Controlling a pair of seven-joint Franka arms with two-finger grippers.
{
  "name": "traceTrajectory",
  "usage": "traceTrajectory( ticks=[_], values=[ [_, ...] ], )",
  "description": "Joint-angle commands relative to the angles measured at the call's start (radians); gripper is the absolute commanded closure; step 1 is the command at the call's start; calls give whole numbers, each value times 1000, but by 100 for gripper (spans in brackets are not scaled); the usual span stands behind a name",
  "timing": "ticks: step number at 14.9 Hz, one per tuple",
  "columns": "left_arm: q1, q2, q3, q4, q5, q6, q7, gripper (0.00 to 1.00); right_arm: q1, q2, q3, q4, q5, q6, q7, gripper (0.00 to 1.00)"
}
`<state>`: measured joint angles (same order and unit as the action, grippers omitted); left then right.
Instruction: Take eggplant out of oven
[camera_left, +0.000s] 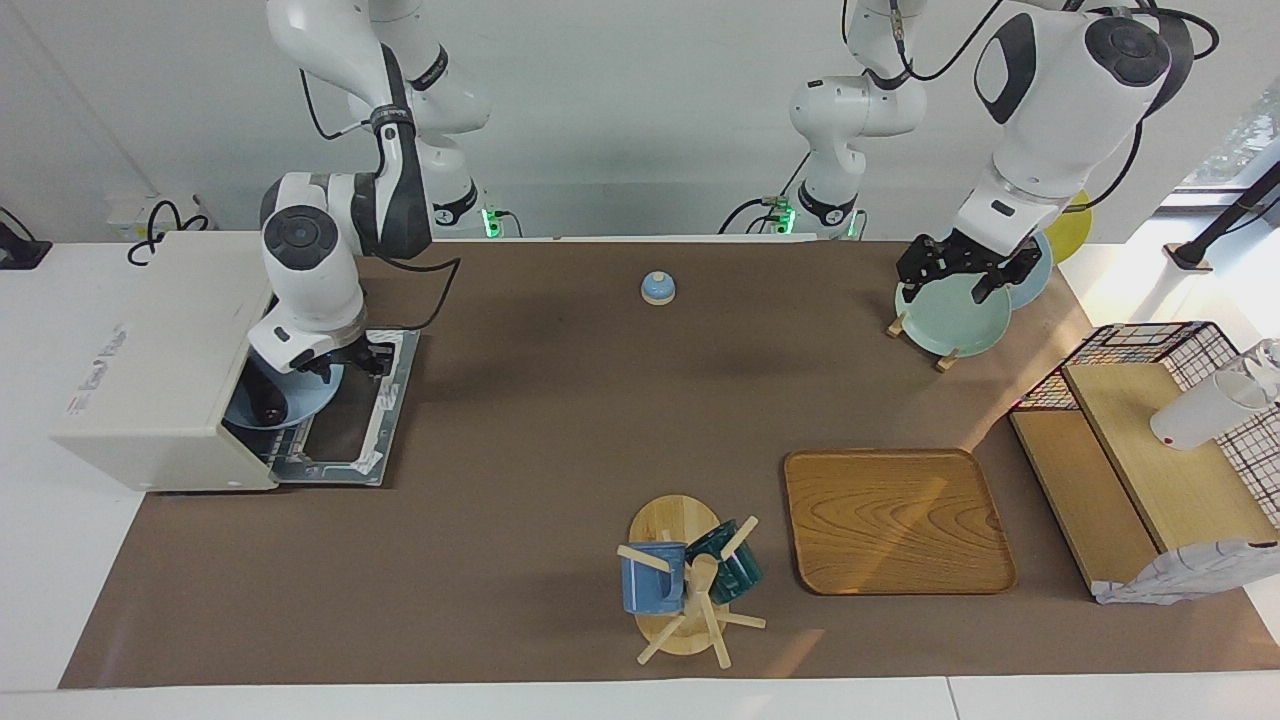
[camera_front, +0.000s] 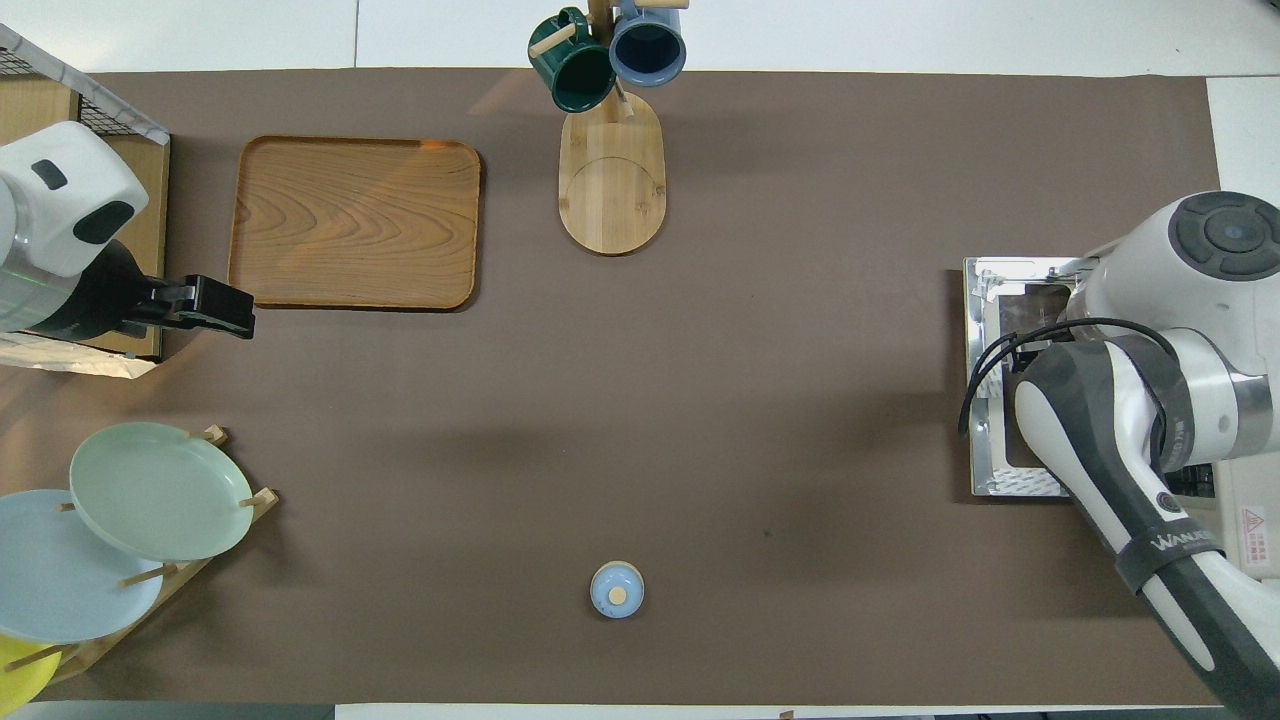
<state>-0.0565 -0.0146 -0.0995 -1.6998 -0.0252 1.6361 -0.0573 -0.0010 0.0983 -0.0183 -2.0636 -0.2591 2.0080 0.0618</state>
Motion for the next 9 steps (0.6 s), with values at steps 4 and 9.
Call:
traceTrajectory(
  ticks=[4,9],
  values=[
    [10,-16,-3,-12,-4,7,5,0,-54,-34,8,-79,-17,58,-94,68],
    [10,-16,-3,-12,-4,7,5,0,-10,-22,18,-15,-17,-21,-109,100]
  ],
)
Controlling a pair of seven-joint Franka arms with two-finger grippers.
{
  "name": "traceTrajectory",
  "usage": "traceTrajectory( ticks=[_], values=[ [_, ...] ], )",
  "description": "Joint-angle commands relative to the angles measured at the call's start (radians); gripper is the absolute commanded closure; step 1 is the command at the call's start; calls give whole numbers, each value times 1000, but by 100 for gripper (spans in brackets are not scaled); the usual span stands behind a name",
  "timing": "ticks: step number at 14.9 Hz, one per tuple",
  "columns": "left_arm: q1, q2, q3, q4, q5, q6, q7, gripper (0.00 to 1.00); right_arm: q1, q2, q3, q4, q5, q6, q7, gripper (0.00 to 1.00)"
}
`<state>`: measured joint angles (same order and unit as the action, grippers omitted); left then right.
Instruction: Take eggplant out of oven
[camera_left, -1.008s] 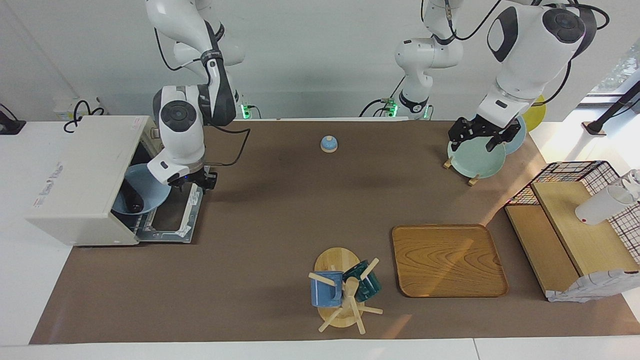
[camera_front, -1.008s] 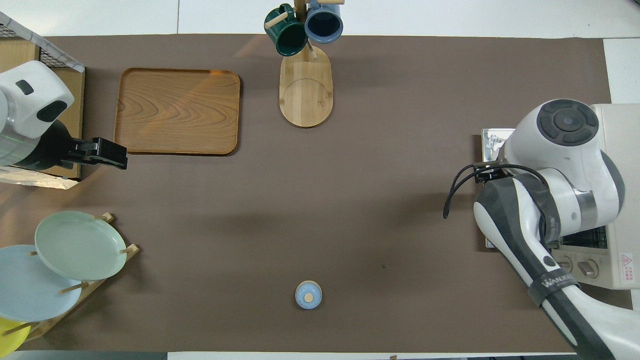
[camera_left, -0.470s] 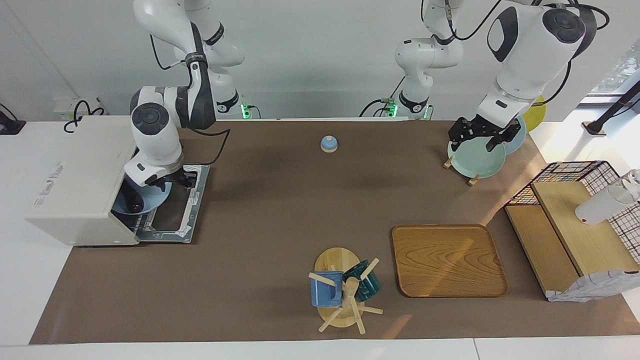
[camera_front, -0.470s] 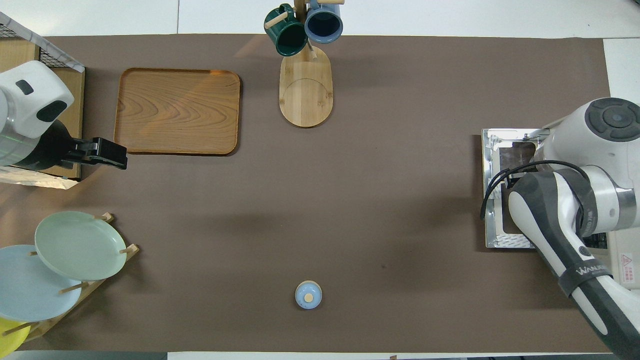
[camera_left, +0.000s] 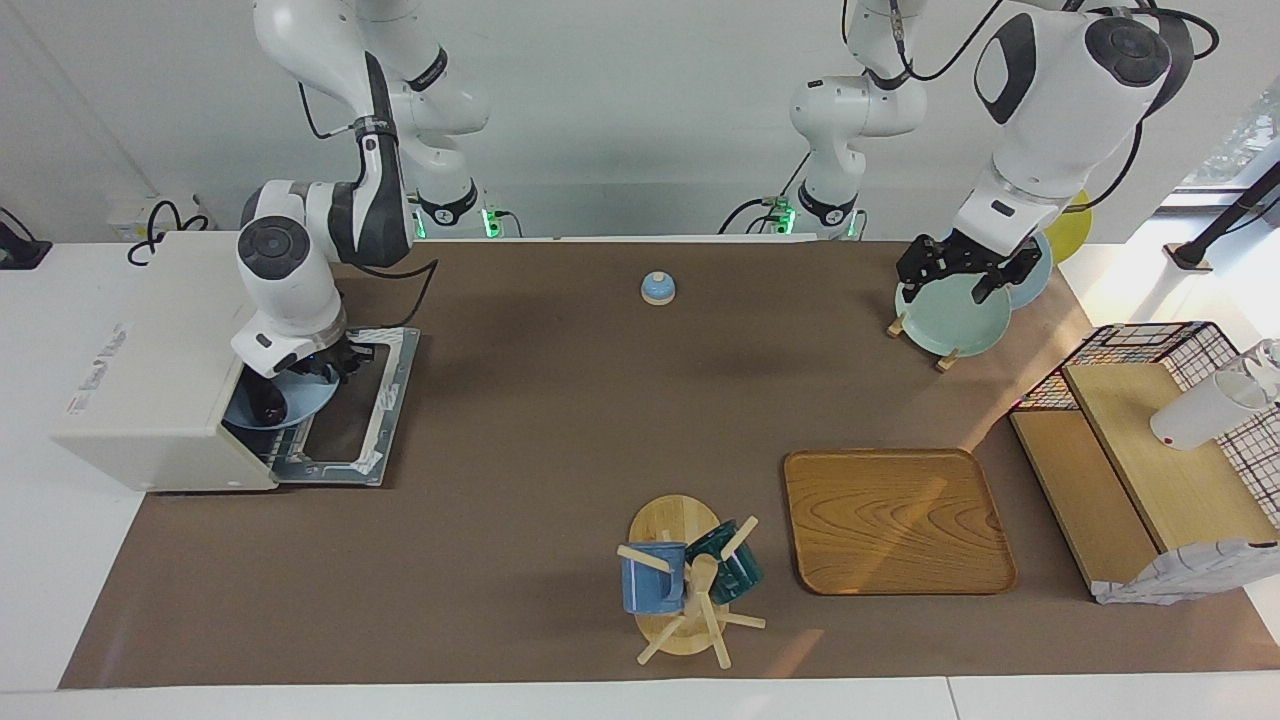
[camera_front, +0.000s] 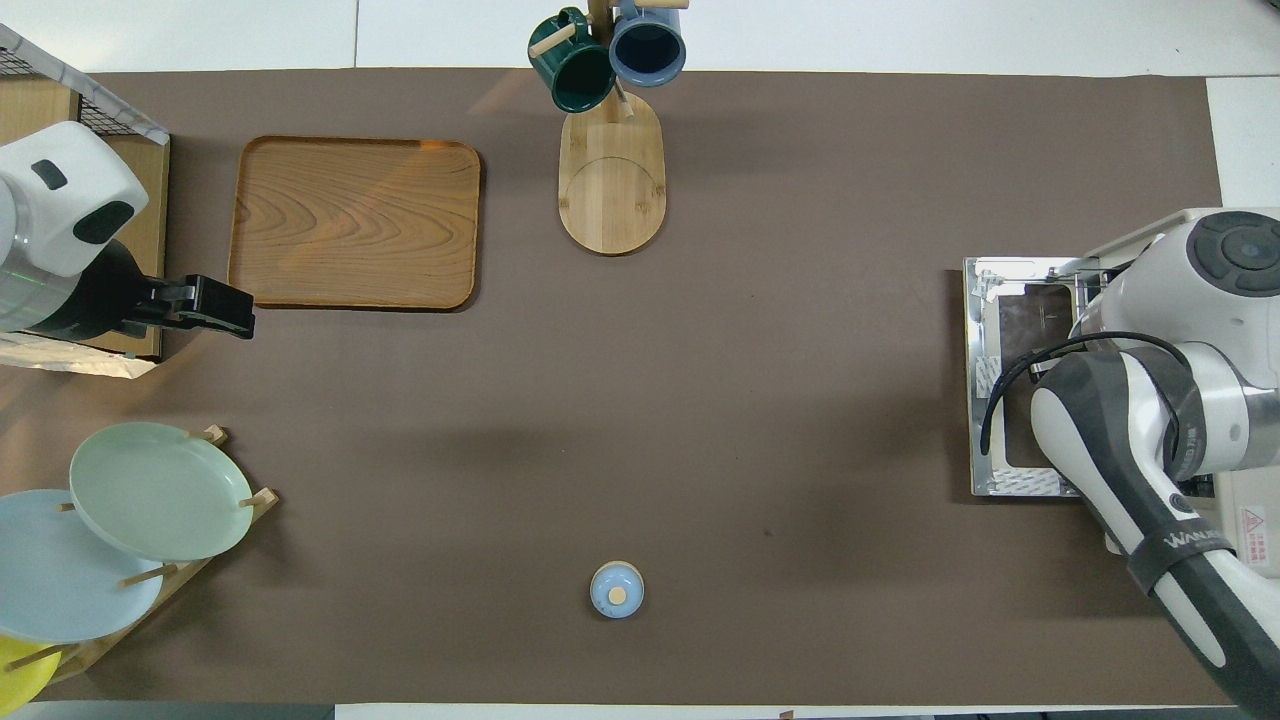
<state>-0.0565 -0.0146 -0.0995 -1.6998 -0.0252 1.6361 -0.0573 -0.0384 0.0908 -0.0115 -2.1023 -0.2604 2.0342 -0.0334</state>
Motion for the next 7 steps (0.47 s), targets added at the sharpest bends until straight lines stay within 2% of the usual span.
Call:
traceTrajectory(
  ticks=[1,4,7],
  values=[
    [10,-18,-3,-12,-4,7,5,0,67,-10,10,48,-14,-70,-8,100],
    [10,-16,-3,-12,-4,7,5,0,222,12,11,125,-5,-124,114,100],
    [10,-16,-3,-12,-4,7,4,0,366,21,13,131,6,-111,303,100]
  ],
)
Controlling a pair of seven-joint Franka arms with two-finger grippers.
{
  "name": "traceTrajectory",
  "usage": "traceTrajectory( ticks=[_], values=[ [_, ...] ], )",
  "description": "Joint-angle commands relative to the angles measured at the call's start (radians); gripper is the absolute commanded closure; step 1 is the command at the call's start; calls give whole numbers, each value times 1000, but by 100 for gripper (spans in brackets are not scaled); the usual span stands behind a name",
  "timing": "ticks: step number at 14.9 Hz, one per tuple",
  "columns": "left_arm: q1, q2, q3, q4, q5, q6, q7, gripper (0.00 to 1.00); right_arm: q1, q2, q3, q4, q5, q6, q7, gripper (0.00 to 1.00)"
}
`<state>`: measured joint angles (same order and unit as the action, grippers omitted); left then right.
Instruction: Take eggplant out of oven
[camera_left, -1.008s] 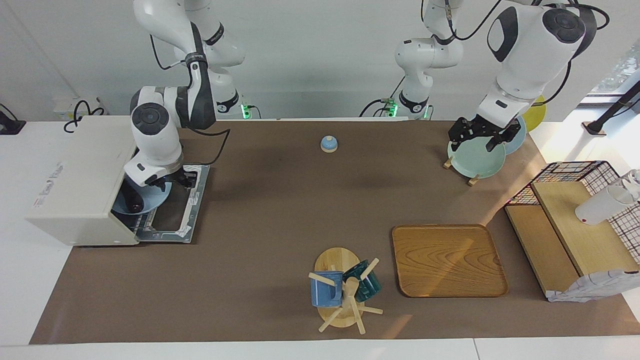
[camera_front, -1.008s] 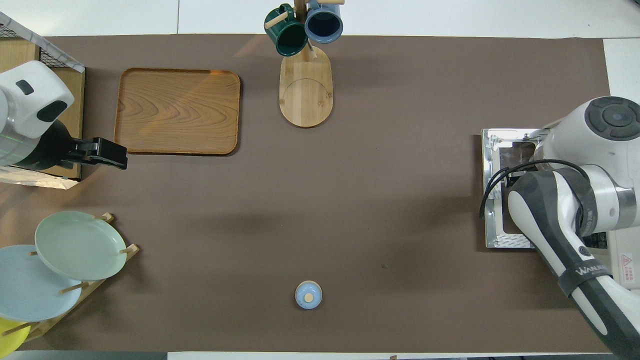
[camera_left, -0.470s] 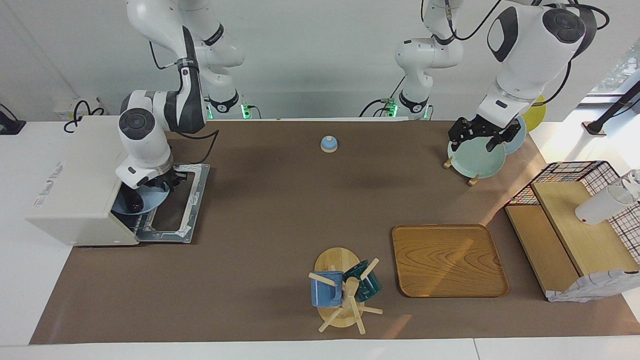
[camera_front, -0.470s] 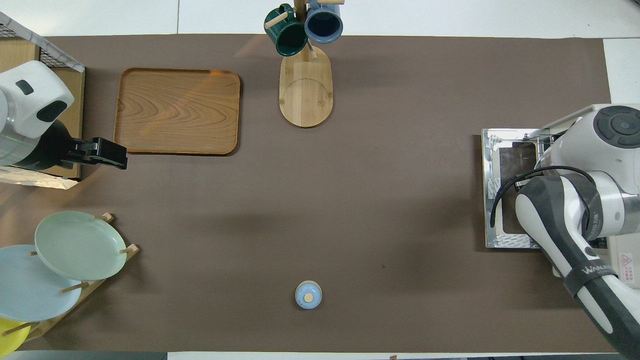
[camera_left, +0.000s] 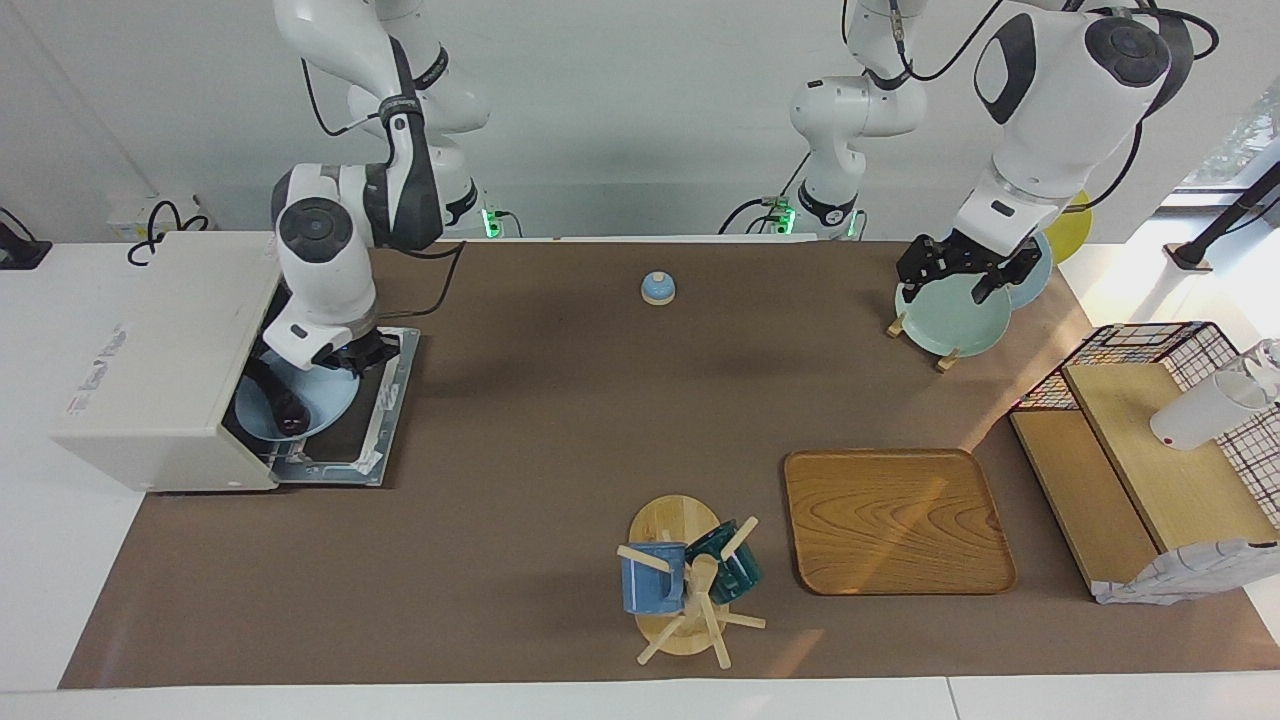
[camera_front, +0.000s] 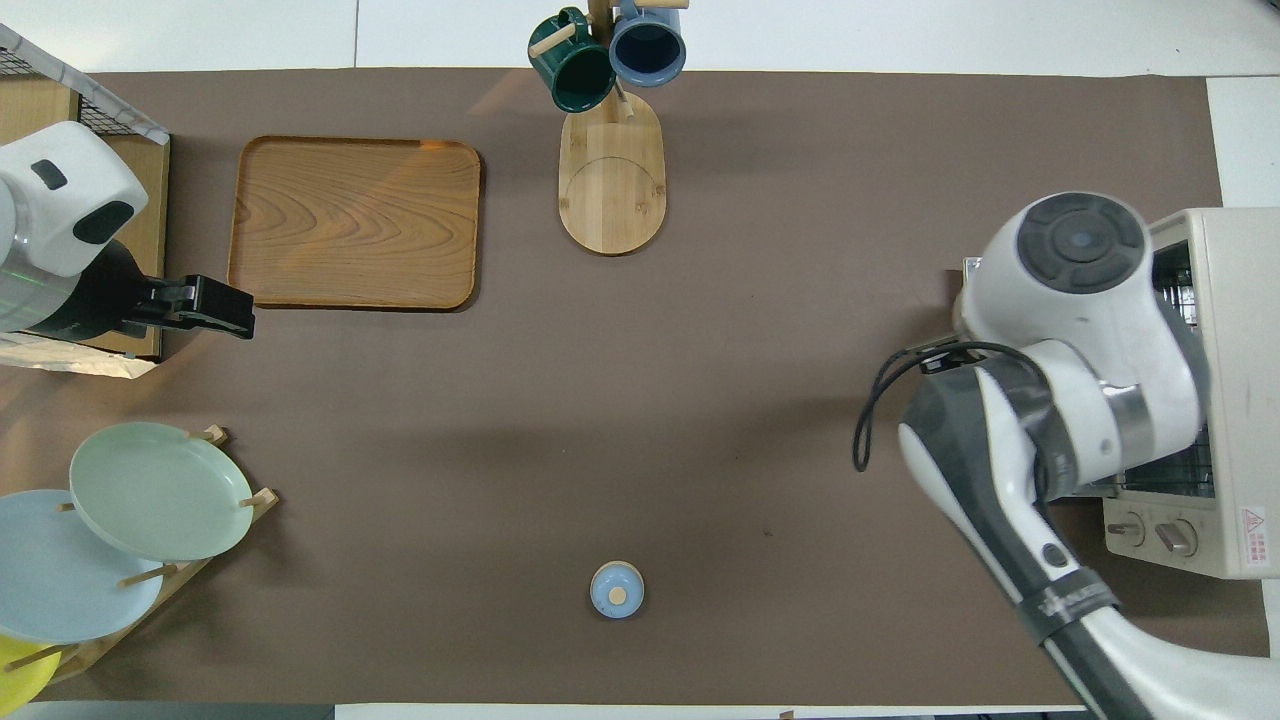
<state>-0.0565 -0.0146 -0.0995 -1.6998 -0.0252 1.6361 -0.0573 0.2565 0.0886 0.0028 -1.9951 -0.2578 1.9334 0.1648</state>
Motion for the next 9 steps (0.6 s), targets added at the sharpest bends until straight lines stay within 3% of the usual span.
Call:
traceTrajectory(
  ticks=[1,4,7,9],
  values=[
    [10,-16,-3,-12,-4,7,5,0,129,40,0,39,8,-8,172,100],
    [10,-16,-3,-12,-4,7,5,0,280,164,0,218,84,-53,376,100],
    [12,-16,-5,-12,-4,7,5,0,406,385,3,466,144,-54,614,100],
    [10,-16,-3,-12,-4,7,4,0,455,448,3,507,149,5,724,100]
  ],
)
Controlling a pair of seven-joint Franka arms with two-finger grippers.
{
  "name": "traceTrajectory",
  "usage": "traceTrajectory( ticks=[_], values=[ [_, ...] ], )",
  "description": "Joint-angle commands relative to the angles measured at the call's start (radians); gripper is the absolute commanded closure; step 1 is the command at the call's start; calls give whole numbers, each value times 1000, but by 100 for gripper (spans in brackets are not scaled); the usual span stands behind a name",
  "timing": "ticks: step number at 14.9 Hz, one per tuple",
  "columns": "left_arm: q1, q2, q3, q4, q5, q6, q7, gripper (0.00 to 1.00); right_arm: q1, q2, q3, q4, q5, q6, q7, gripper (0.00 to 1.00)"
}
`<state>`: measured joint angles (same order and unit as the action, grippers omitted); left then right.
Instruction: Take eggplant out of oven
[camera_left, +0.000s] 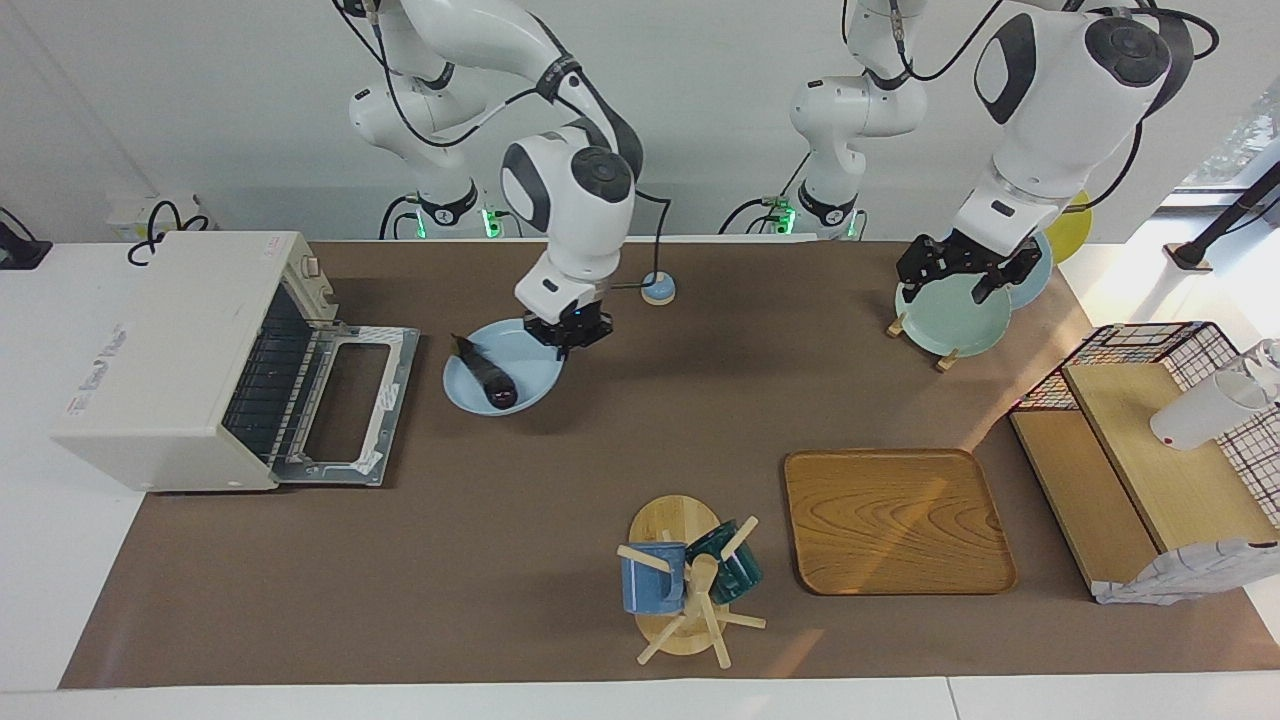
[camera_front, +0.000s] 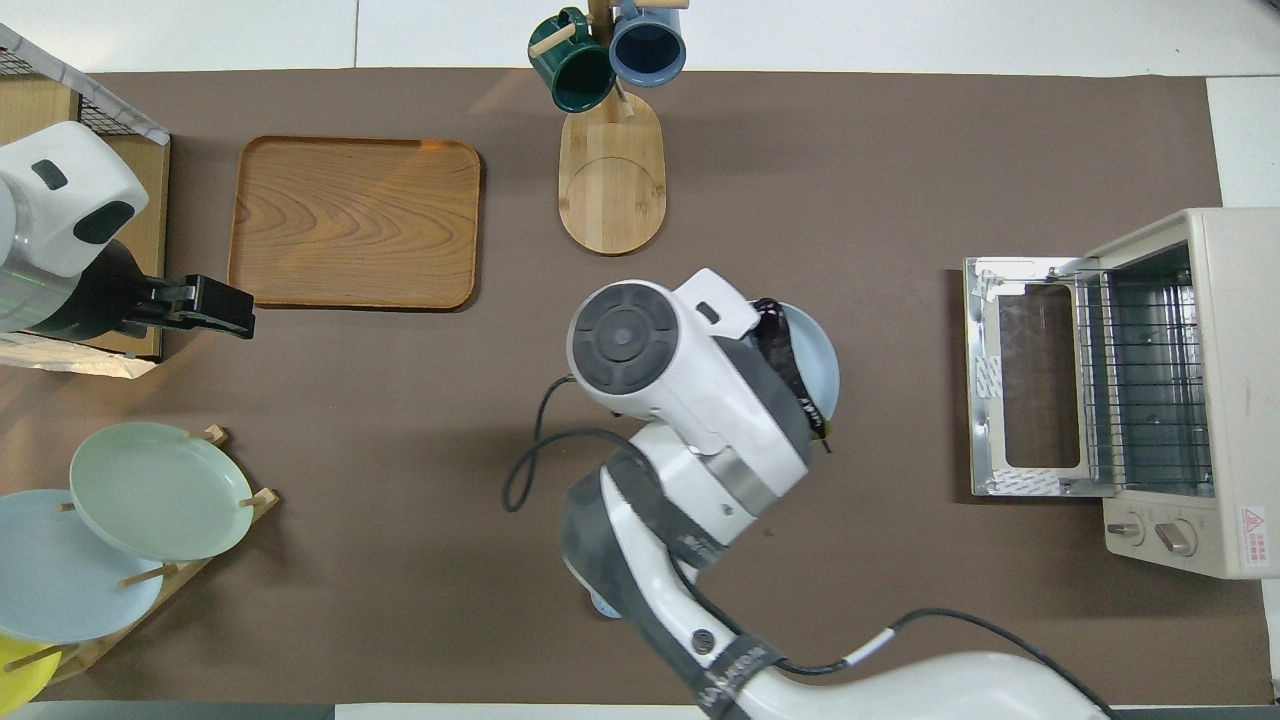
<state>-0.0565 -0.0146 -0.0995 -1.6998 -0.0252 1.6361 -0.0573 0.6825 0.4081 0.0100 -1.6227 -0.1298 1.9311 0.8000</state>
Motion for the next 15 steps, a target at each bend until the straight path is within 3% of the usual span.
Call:
traceTrajectory(
  ticks=[1,7,8,10,11,14,15],
  values=[
    [10,-18,-3,-12,-4,7,5,0,47,139,-4,133,25,34,111,100],
    [10,-16,-3,-12,-4,7,5,0,92,163,-2,83,84,192,162,100],
    [12,-16,-3,-12,-4,7,5,0,88,164,-2,86,100,219,198,81],
    [10,-16,-3,-12,-4,7,5,0,88,166,-2,93,116,270,226,52],
    [10,-16,-3,-12,-4,7,5,0,86,163,-4,98,110,279,223,48],
    [12,-16,-3,-12,-4,7,5,0,59,121,-19,101,55,165,148,51],
    [10,-16,-3,-12,-4,7,5,0,33,95,-18,101,1,107,86,56]
  ],
)
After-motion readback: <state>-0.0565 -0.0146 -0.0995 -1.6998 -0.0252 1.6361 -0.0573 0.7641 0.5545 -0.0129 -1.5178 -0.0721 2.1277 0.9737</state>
